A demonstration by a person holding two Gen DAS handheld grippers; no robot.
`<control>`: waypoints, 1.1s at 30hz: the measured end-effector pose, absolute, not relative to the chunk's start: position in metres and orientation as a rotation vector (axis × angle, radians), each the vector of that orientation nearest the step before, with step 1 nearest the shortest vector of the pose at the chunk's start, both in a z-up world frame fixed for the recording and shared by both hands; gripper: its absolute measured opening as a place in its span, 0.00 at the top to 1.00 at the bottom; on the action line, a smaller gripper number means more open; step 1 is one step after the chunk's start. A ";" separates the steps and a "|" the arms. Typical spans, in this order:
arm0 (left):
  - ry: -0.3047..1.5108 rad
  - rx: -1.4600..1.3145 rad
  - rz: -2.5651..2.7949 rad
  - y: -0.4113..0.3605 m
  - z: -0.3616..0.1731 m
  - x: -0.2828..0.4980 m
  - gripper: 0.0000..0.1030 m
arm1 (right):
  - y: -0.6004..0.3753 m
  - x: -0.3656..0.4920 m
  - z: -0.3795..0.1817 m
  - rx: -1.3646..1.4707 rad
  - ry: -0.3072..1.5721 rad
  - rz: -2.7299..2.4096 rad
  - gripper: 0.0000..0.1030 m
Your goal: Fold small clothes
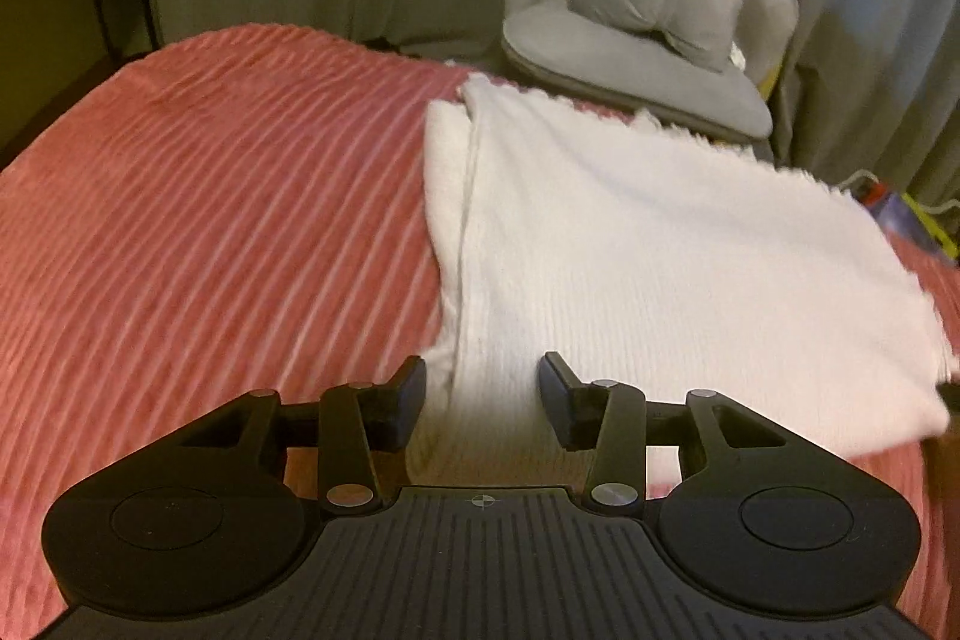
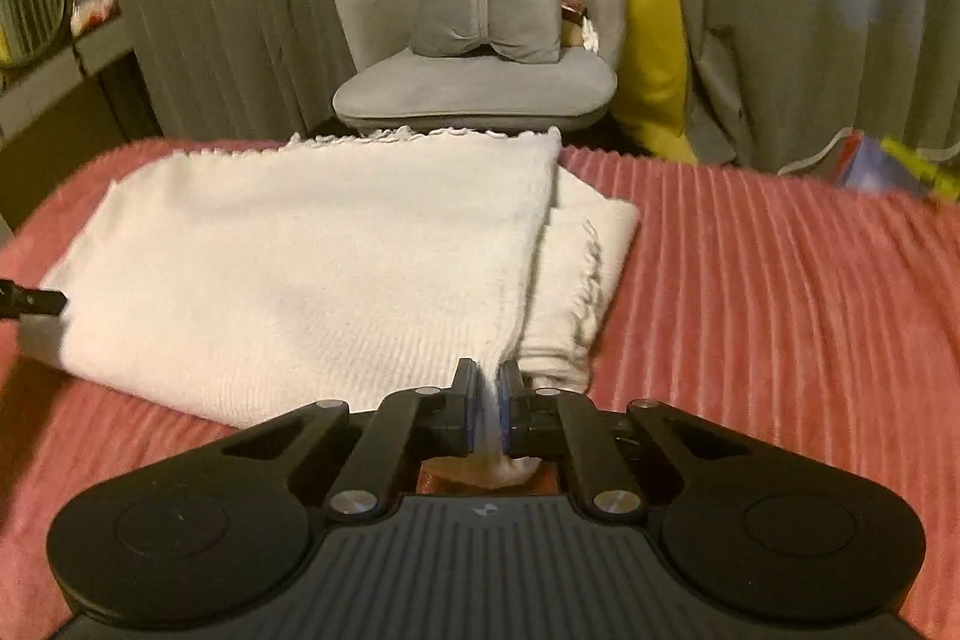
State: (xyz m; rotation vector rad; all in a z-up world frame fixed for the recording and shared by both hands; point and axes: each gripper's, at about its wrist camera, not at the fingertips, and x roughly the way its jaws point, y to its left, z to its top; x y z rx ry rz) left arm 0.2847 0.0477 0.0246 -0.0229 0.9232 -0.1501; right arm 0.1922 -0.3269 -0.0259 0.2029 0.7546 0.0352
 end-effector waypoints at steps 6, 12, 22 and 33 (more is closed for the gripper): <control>0.945 -0.041 -0.169 0.051 0.020 0.285 0.86 | -0.314 0.195 -0.019 0.100 0.768 -0.004 0.94; 0.912 -0.065 -0.157 0.062 0.031 0.285 0.90 | -0.316 0.185 -0.013 0.067 0.740 -0.023 0.94; 0.927 -0.140 -0.090 0.093 0.023 0.289 0.67 | -0.321 0.183 -0.034 0.048 0.780 -0.130 0.72; 1.003 -0.331 -0.187 0.101 0.013 0.293 0.52 | -0.276 0.170 -0.009 -0.044 0.610 -0.127 0.71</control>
